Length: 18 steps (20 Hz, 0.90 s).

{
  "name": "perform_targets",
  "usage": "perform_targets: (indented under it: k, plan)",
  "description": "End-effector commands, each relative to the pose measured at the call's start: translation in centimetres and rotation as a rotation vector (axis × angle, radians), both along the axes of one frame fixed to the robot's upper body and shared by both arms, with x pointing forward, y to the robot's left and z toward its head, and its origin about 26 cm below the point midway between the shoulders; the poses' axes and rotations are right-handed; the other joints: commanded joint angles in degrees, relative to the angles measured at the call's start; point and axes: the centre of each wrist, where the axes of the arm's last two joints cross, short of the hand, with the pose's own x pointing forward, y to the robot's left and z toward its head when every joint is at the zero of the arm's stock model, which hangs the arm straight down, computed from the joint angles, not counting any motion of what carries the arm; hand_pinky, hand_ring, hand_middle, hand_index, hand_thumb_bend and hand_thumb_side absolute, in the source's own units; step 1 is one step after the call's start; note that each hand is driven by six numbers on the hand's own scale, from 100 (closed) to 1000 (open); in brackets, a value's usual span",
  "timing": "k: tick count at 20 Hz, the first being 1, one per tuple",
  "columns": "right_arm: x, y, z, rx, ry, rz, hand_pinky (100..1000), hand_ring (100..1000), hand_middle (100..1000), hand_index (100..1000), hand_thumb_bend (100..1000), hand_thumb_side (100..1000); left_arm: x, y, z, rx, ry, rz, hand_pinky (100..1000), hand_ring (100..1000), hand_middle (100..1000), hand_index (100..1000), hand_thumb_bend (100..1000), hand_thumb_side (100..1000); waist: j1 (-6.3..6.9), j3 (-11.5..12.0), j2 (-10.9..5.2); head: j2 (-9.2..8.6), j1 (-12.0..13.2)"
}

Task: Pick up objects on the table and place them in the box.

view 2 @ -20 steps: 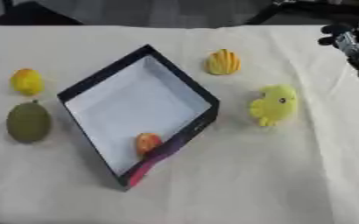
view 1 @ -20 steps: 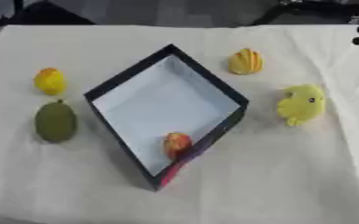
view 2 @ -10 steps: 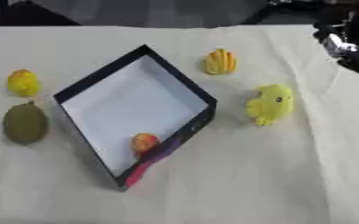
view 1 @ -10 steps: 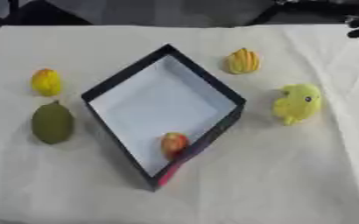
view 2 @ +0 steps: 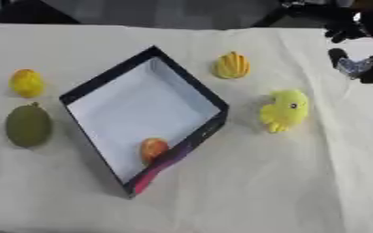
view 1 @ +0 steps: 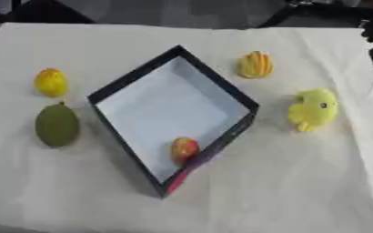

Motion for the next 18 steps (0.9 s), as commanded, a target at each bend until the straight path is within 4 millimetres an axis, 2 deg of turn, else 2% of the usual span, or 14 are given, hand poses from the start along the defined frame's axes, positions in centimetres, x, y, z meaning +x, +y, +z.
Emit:
perform_targets:
  k: [1,3,4,10,11,16,18]
  plan:
    - [-0.4,0.0,2.5,-0.204,0.022,0.061,906,830,778,860,100,423,0.0,0.3,0.8,0.038,-0.017,-0.008,878,727,743,836,138,922,-0.91,0.1,-0.03,-0.12,-0.4]
    - [-0.3,0.1,3.0,-0.302,0.062,0.104,903,830,778,861,100,482,0.0,0.2,0.8,0.040,-0.018,-0.013,878,727,743,836,138,921,-0.99,0.2,-0.03,-0.12,-0.6]
    - [-0.3,0.3,3.2,-0.348,0.088,0.128,903,834,780,862,100,558,0.0,0.2,0.9,0.042,-0.018,-0.016,878,727,743,836,137,921,-1.01,0.3,-0.05,-0.12,-0.7]
    - [0.3,0.6,3.9,-0.482,0.180,0.199,904,840,789,871,100,641,0.0,0.1,0.9,0.045,-0.018,-0.023,878,728,743,836,137,921,-0.90,0.8,0.00,-0.12,-1.6]
    - [0.4,0.6,3.8,-0.489,0.190,0.202,904,841,792,874,100,700,0.0,0.1,0.9,0.044,-0.018,-0.023,878,728,743,835,136,921,-0.87,0.9,0.06,-0.12,-1.7]
    - [0.7,0.6,3.0,-0.513,0.202,0.200,903,847,806,890,100,735,0.0,0.1,0.9,0.041,-0.021,-0.020,878,728,743,835,135,922,-0.59,1.2,0.60,-0.12,-1.7]
    - [0.8,0.7,2.6,-0.519,0.197,0.195,903,850,811,893,100,697,0.0,0.1,0.9,0.038,-0.021,-0.019,878,728,743,835,136,924,-0.51,1.4,0.77,-0.12,-1.8]
